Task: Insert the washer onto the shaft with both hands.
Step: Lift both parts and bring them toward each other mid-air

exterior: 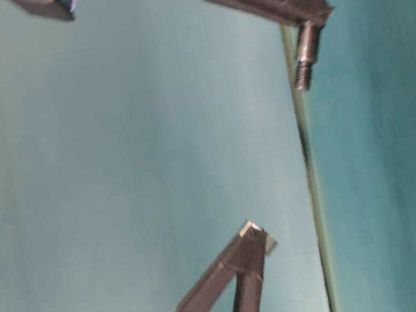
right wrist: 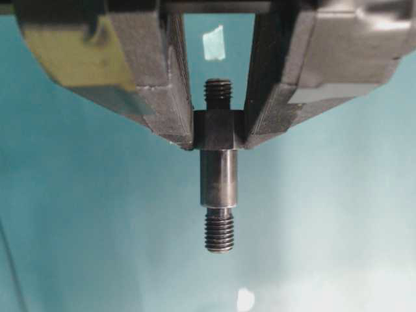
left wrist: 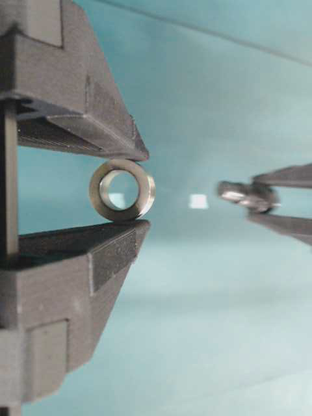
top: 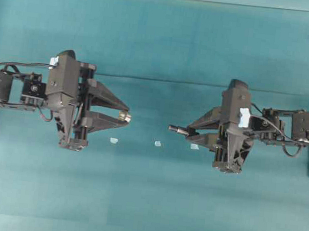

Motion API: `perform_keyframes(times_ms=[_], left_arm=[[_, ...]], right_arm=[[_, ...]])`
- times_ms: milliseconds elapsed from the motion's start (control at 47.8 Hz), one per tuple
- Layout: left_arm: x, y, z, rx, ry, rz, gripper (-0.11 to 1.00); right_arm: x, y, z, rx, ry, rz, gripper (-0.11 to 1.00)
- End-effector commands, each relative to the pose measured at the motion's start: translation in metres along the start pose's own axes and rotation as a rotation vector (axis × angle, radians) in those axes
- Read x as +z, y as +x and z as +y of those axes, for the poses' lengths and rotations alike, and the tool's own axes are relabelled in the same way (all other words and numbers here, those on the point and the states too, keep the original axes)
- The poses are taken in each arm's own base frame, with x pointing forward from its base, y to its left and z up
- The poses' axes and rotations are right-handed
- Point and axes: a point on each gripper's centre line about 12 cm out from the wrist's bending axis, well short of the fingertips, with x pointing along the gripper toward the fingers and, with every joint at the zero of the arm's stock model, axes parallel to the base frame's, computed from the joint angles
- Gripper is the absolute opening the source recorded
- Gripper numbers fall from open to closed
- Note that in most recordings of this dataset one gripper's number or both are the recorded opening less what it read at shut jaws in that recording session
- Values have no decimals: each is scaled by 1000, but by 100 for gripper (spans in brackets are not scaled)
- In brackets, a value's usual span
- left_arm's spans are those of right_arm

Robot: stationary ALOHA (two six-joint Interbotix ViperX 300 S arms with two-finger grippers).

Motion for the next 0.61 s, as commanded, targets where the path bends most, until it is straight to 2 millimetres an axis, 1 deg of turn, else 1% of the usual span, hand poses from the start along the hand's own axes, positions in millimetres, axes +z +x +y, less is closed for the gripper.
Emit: perform_keyframes(times_ms=[0,272,461,586], left_arm=[[12,7,-2,-6,1,-44,37],[13,26,-5,-13,3,-32,37],[14,33,-6,-18,-1,-50,37],[8,35,-7,-23,-37,-58,37]], right_arm=[[6,0,3,12,7,-53,0],[8,1,6,21,20,-86,0],[5,7,14,49,54,-123,0],[-1,13,16,57,76,-129,0]])
